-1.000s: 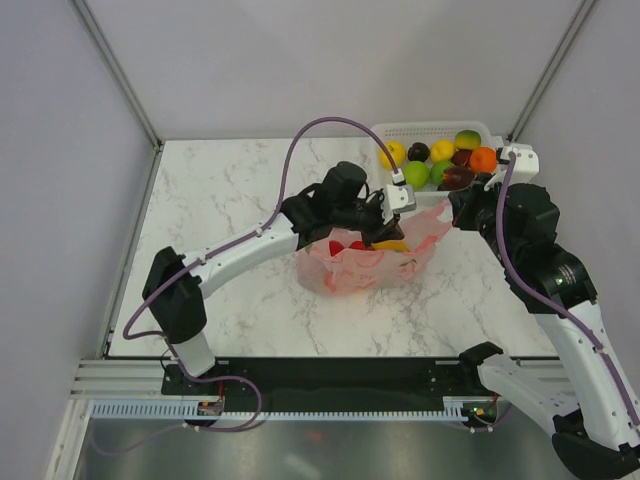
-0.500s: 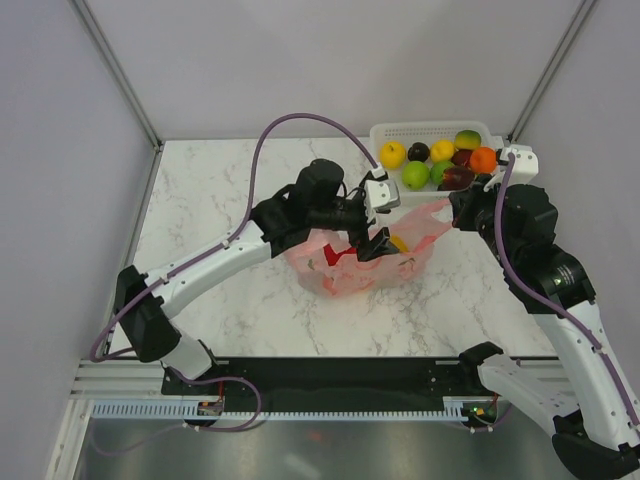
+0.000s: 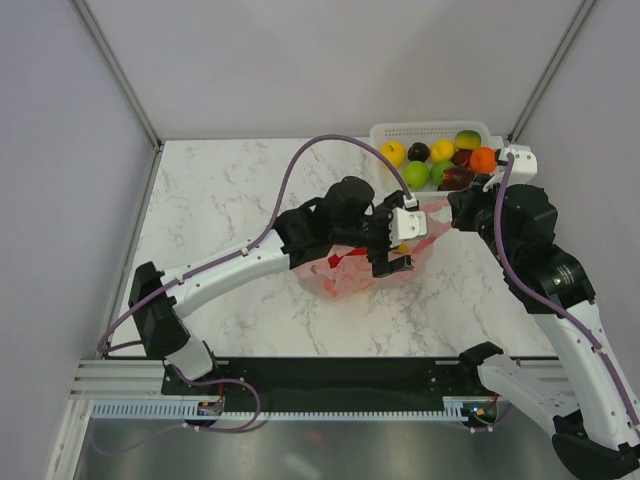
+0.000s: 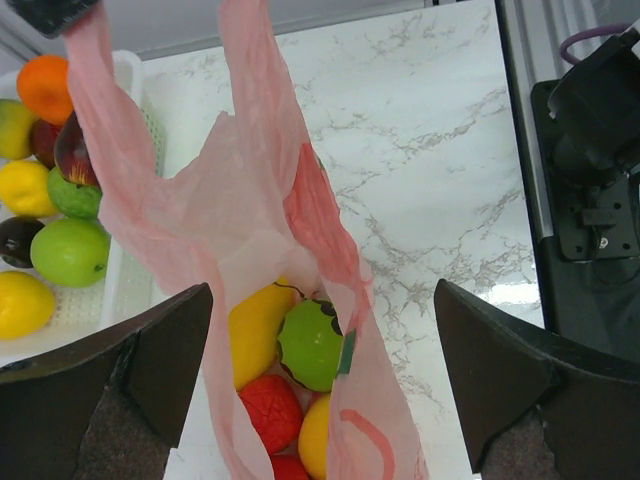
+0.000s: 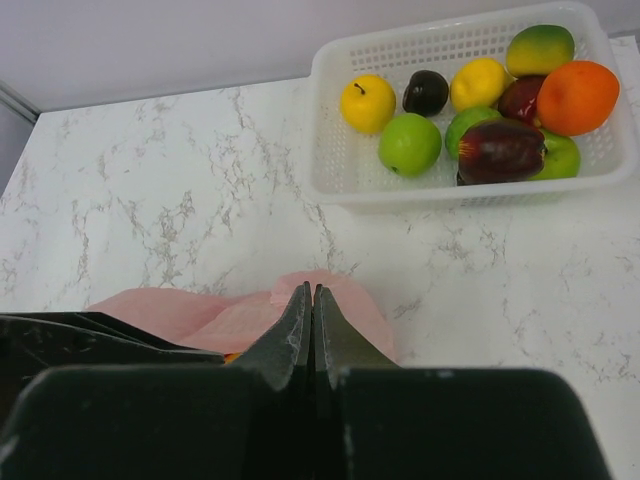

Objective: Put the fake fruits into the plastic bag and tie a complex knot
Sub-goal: Adjust the plastic bag at the center of the board.

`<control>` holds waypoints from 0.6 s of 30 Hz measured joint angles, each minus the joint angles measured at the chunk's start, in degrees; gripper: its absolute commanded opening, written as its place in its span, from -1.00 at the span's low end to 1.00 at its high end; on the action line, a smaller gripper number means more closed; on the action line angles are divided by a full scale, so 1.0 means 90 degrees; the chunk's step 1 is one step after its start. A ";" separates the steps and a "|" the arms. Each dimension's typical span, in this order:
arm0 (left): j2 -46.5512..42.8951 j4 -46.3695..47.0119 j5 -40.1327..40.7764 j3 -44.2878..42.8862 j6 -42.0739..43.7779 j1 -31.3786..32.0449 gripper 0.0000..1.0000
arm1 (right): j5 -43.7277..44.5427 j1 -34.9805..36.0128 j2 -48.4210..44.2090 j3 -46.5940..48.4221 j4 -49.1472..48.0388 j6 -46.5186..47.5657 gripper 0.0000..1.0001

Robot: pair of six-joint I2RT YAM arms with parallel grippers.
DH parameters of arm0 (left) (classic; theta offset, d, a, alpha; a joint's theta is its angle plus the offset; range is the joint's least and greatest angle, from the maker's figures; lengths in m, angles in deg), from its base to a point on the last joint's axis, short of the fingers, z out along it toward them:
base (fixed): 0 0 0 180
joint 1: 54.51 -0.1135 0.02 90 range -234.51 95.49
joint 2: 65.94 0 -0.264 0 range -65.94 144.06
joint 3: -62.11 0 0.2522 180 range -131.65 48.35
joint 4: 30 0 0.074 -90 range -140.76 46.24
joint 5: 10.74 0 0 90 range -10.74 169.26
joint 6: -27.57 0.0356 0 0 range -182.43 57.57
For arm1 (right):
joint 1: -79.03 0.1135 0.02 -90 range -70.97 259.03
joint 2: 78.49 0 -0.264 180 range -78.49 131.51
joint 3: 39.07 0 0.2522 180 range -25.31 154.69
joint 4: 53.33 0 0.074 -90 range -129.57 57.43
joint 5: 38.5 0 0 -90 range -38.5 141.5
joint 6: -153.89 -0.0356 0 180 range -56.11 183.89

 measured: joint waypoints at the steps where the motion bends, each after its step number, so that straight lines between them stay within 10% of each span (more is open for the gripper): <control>1: 0.0090 -0.0024 0.0070 -0.0046 0.0036 0.0032 0.99 | -0.0007 0.0000 0.0000 -0.0002 0.0000 0.0000 -1.00; 18: 0.0750 0.0787 0.2222 -0.0090 0.0124 0.0097 1.00 | -0.0119 0.0002 0.0000 -0.0005 -0.0002 -0.0002 -1.00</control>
